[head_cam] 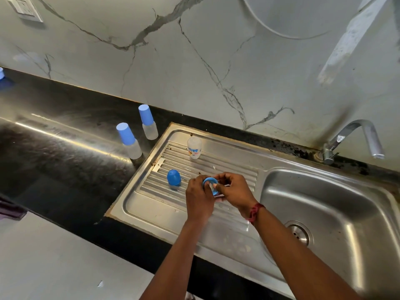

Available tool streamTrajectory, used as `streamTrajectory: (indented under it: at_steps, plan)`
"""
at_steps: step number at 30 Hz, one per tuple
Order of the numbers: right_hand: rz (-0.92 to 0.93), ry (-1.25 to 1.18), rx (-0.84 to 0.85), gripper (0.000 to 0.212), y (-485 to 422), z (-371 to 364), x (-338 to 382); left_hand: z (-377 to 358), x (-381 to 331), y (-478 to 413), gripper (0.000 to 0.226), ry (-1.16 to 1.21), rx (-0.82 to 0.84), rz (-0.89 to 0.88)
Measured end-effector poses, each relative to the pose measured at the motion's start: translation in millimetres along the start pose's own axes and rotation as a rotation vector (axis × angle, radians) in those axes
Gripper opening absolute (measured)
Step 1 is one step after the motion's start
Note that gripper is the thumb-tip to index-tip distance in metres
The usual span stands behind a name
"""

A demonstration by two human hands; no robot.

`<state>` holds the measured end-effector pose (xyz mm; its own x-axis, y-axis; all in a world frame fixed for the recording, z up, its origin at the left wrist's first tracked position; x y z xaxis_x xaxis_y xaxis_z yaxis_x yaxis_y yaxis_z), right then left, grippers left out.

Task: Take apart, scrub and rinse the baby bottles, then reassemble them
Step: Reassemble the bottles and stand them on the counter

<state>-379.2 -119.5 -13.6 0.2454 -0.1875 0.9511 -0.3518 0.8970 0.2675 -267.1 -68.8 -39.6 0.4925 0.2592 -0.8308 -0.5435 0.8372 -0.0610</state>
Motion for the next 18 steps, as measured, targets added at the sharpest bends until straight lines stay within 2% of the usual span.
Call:
streamTrajectory:
  at_steps: [6, 10, 13, 15, 18]
  plan:
    - [0.074, 0.217, -0.093, 0.016, 8, 1, -12, -4, 3, 15, 0.023, 0.016, 0.033, 0.005]
    - [0.15, 0.304, -0.124, 0.018, 16, 6, -8, -12, 8, 23, 0.03, 0.096, 0.121, 0.073]
    - [0.166, 0.316, -0.109, 0.019, 18, 10, -7, -12, 10, 29, 0.032, 0.269, 0.185, 0.195]
    - [0.136, 0.276, -0.064, 0.021, 17, 14, -8, -10, 10, 32, 0.026, 0.389, 0.182, 0.271]
    - [0.091, 0.233, 0.006, 0.026, 15, 20, -11, -10, 6, 31, 0.018, 0.365, 0.143, 0.291]
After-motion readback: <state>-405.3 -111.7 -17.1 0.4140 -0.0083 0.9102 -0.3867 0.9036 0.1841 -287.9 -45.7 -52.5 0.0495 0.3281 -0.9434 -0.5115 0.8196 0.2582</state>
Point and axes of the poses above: each hand's wrist, its own y-axis away from the middle knuckle, its own z-axis out of the back of the hand, x = y × z, the point moved 4 cm from there along -y, towards the middle knuckle, and after that the axes turned 3 degrees about -y, right-handed, at the moved point
